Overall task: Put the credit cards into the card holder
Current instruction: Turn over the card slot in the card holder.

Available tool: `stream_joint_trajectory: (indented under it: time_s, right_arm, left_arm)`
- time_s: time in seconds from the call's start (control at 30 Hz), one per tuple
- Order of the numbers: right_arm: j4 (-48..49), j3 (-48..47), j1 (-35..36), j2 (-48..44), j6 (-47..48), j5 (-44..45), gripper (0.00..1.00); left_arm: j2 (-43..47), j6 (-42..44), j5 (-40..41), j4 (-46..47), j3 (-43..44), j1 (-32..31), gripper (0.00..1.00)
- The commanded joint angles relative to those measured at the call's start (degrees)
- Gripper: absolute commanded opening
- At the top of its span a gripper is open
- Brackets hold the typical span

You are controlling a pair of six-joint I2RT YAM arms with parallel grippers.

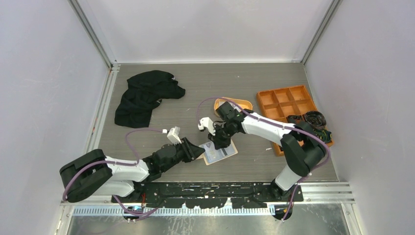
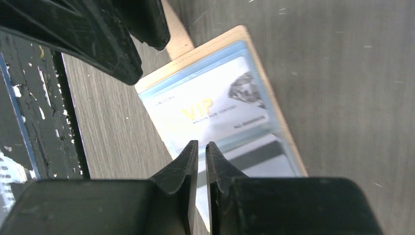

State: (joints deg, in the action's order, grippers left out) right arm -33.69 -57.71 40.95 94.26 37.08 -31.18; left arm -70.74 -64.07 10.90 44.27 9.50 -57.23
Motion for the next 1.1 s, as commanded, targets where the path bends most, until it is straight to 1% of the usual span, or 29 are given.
stream_joint_trajectory:
  time_s: [0.0, 0.17, 0.37, 0.5, 0.6, 0.77, 0.9, 0.97, 1.07]
  right_arm:
    - [4.61, 0.77, -2.04, -4.41, -1.05, -2.44, 0.18]
    - [4.11, -0.85, -4.17, -1.15, -5.18, -3.40, 0.17]
    - [3.21, -2.90, -4.39, 1.58, -10.82, -3.53, 0.17]
    - [1.56, -5.20, -4.39, 4.93, -16.32, -3.73, 0.17]
    - [-0.05, -7.00, -4.28, 8.15, -18.80, -1.94, 0.17]
    - [-3.23, -9.82, -4.38, 10.79, -20.63, 2.95, 0.17]
    - [-3.40, -9.87, -4.67, 8.75, -20.46, 0.14, 0.17]
    - [-3.48, -9.72, -5.14, 6.72, -20.22, -2.35, 0.17]
    - [-3.28, -9.25, -6.45, 3.92, -20.49, -3.52, 0.17]
  left_arm:
    - [-3.81, 0.25, -0.72, 4.54, 2.12, 0.28, 0.30]
    - [-11.97, -0.91, -2.70, 12.27, 3.74, 0.49, 0.29]
    - [-21.25, -3.22, -3.45, 20.91, 3.86, 1.45, 0.31]
    - [-26.00, -4.60, -3.43, 24.75, 3.82, 1.99, 0.31]
    - [-28.66, -5.93, -3.49, 26.46, 3.69, 2.34, 0.31]
    - [-28.39, -6.26, -2.87, 24.45, 3.26, 2.58, 0.33]
    - [-26.68, -5.66, -2.87, 21.43, 3.49, 2.59, 0.34]
    - [-26.60, -5.56, -3.33, 21.48, 3.60, 2.56, 0.34]
    - [-27.13, -5.66, -3.70, 22.41, 3.60, 2.56, 0.34]
